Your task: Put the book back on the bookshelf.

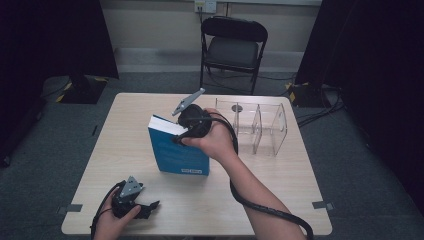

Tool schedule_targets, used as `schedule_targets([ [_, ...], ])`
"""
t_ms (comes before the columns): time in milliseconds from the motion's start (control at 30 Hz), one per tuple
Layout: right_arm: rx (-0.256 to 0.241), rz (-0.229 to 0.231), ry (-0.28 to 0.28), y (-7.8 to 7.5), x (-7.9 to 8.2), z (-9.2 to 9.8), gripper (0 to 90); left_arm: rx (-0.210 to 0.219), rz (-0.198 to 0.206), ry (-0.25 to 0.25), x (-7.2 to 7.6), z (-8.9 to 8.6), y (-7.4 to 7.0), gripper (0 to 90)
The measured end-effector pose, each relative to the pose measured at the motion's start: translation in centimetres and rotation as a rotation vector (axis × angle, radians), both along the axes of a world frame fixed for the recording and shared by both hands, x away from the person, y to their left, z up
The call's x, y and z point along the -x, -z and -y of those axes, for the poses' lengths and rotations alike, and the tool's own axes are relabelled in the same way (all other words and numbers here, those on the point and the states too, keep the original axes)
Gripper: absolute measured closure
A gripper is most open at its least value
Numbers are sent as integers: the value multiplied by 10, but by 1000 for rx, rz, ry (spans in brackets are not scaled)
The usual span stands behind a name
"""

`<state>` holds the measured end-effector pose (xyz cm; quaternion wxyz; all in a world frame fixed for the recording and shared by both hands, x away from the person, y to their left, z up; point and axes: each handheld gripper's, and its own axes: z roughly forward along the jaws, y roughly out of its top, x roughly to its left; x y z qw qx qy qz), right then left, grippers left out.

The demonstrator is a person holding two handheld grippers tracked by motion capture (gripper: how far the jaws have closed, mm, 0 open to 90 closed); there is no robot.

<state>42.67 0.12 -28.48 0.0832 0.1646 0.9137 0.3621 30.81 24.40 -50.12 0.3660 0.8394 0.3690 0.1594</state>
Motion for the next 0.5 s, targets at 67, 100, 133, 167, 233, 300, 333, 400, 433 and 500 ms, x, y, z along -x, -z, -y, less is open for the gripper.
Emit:
schedule_targets([
  [67, 6, 4, -6, 0, 1, -1, 561, 1, 0, -1, 0, 0, 0, 114],
  [100, 6, 5, -9, 0, 1, -1, 552, 1, 0, -1, 0, 0, 0, 114],
  [133, 6, 11, -6, 0, 1, 0, 536, 5, -4, -5, 1, 0, 0, 114],
  [167, 3, 27, -11, 1, 0, 0, 526, 5, -4, -4, 1, 0, 0, 114],
  [233, -3, 42, -30, 2, -1, 2, 516, 5, -4, -5, 1, 0, 0, 115],
  [300, -3, 43, -34, 2, -1, 2, 513, 4, -4, -4, 1, 0, 0, 115],
  [333, -3, 43, -34, 2, -1, 2, 513, 4, -4, -4, 1, 0, 0, 115],
  [400, 4, 48, -44, 2, -3, 2, 490, 6, -4, -5, 1, 0, 0, 115],
  [433, 10, 47, -48, 2, -3, 2, 480, 5, -4, -5, 1, 0, 0, 115],
  [500, 24, 54, -55, 4, -5, 2, 444, 5, -4, -4, 1, 0, 0, 115],
])
